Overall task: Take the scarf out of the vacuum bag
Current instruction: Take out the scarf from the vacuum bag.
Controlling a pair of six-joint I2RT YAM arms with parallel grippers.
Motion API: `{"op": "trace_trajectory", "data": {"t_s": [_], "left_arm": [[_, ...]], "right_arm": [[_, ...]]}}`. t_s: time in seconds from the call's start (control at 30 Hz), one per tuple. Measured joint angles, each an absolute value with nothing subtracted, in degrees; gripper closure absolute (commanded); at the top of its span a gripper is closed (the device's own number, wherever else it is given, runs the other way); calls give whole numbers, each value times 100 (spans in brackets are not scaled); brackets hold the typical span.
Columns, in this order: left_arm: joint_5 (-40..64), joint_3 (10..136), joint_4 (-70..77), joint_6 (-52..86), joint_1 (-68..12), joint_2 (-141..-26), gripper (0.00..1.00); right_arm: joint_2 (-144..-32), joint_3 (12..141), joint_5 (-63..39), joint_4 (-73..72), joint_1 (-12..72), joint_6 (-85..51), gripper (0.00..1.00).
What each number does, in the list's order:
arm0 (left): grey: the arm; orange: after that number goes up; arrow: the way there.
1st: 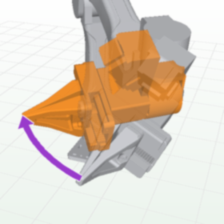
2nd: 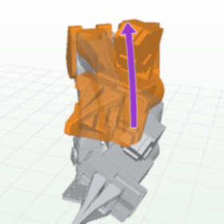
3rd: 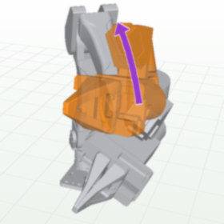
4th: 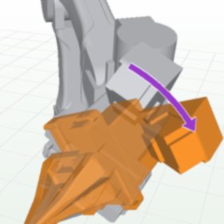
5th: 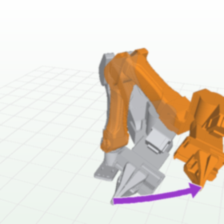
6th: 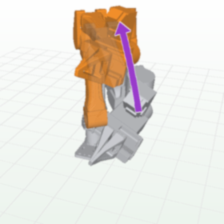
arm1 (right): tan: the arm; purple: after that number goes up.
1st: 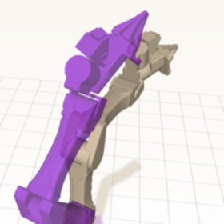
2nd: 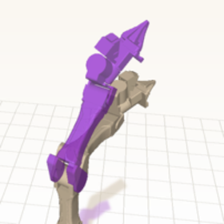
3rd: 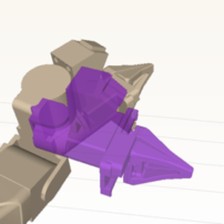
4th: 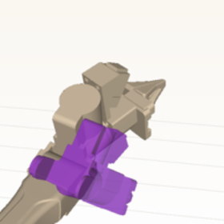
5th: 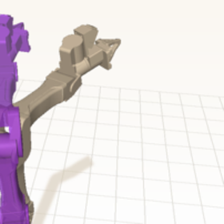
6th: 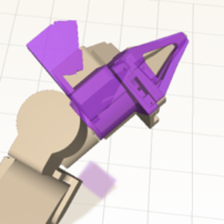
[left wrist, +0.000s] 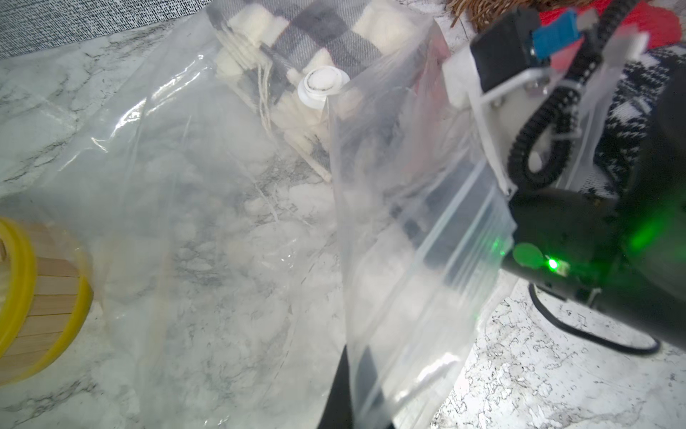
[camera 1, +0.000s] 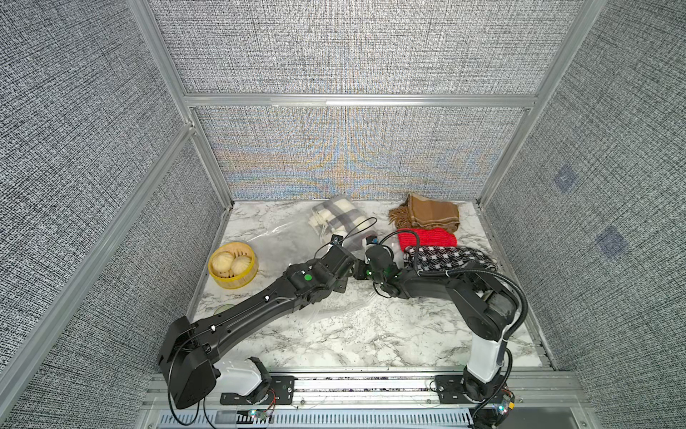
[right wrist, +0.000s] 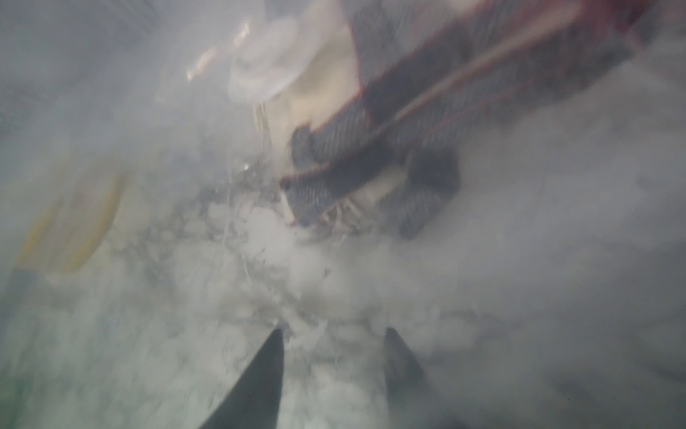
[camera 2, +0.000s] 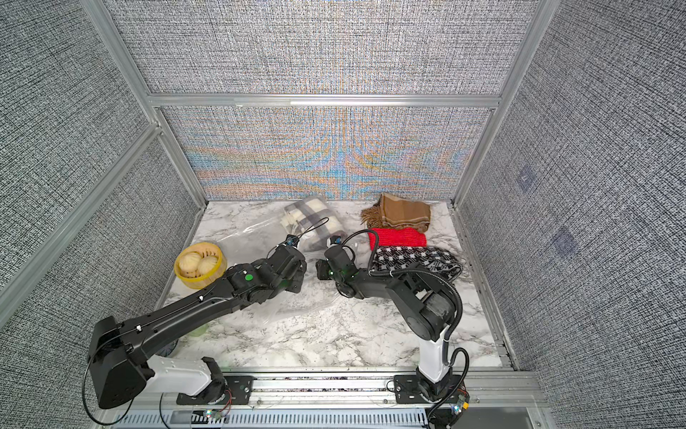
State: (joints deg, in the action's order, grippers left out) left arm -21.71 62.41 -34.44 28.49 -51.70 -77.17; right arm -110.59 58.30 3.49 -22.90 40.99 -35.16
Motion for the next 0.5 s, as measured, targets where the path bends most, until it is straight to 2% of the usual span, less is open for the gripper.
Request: {"op": "trace_trajectory", "data": {"t_s": [0.13, 0.37, 0.5], "left_arm": [[-2012, 6106, -3223, 2759, -5170, -7793, 100], [-1634, 6438, -3155, 2744, -5172, -8093, 100], [-1481, 6449, -3144, 2744, -5170, -8165, 100]], "right_arm": [[-11290, 5898, 316, -2344, 4169, -3546, 24], [-11288, 5771, 1068, -2707, 4650, -3734, 6], [-11603, 6084, 1402, -2842, 4764, -3743, 5]]}}
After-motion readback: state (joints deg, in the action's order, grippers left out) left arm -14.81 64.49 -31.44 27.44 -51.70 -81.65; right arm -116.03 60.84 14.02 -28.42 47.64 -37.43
